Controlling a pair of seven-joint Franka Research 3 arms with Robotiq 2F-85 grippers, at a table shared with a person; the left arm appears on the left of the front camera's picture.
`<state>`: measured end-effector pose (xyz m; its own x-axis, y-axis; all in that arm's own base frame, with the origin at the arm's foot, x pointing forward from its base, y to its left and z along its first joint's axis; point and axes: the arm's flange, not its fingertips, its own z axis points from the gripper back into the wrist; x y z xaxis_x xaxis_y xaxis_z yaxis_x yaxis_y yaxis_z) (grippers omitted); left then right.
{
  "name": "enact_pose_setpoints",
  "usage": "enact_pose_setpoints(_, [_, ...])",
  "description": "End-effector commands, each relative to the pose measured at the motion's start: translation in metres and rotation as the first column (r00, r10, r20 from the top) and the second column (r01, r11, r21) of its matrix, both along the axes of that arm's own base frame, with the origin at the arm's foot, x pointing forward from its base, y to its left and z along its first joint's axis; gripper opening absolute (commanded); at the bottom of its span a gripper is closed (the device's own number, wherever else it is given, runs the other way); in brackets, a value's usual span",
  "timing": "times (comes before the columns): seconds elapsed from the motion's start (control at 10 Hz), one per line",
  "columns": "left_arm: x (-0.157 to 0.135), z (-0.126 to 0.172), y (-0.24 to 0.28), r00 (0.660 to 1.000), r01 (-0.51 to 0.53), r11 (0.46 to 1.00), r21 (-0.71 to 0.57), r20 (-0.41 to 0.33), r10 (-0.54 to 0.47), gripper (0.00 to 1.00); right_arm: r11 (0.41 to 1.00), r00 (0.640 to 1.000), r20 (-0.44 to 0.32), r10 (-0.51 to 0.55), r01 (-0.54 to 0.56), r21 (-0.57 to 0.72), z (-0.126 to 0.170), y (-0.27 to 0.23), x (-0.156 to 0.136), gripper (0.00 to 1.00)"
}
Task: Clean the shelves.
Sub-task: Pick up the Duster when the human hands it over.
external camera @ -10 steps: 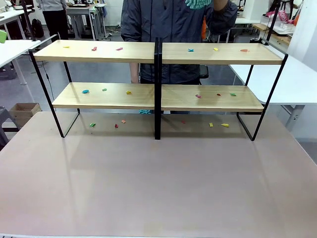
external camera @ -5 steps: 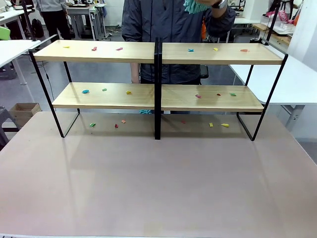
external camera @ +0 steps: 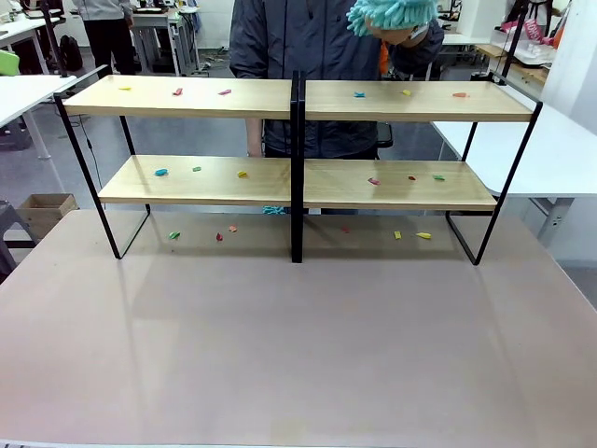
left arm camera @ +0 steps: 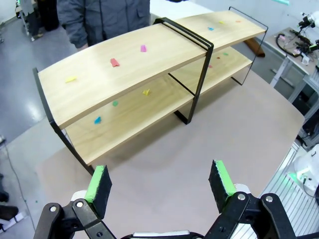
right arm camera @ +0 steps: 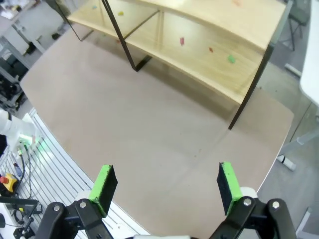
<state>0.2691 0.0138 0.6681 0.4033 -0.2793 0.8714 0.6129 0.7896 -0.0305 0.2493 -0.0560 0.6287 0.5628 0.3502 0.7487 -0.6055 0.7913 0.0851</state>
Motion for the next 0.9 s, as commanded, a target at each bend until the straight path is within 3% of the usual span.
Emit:
enact_pose_setpoints(0.0, [-0.001,0.001,-0.001,1.0,0.001,1.0,0.006,-0.004,-0.001,1.0,0.999,0.998,0.052,0.019,-0.021,0.037,0.015,0.001,-0.01,1.0])
enact_pose_setpoints(0.4, [-0.001,0.001,-0.001,1.0,0.001,1.0,0.006,-0.004,-0.001,1.0,0.996,0.988,0.15,0.038,-0.05,0.076,0.03,-0.005,-0.037,1.0])
enact_pose_setpoints(0.8, [-0.001,0.001,-0.001,1.0,0.001,1.0,0.006,-0.004,-0.001,1.0,0.989,0.98,0.189,-0.061,0.035,0.141,0.04,-0.012,-0.045,1.0])
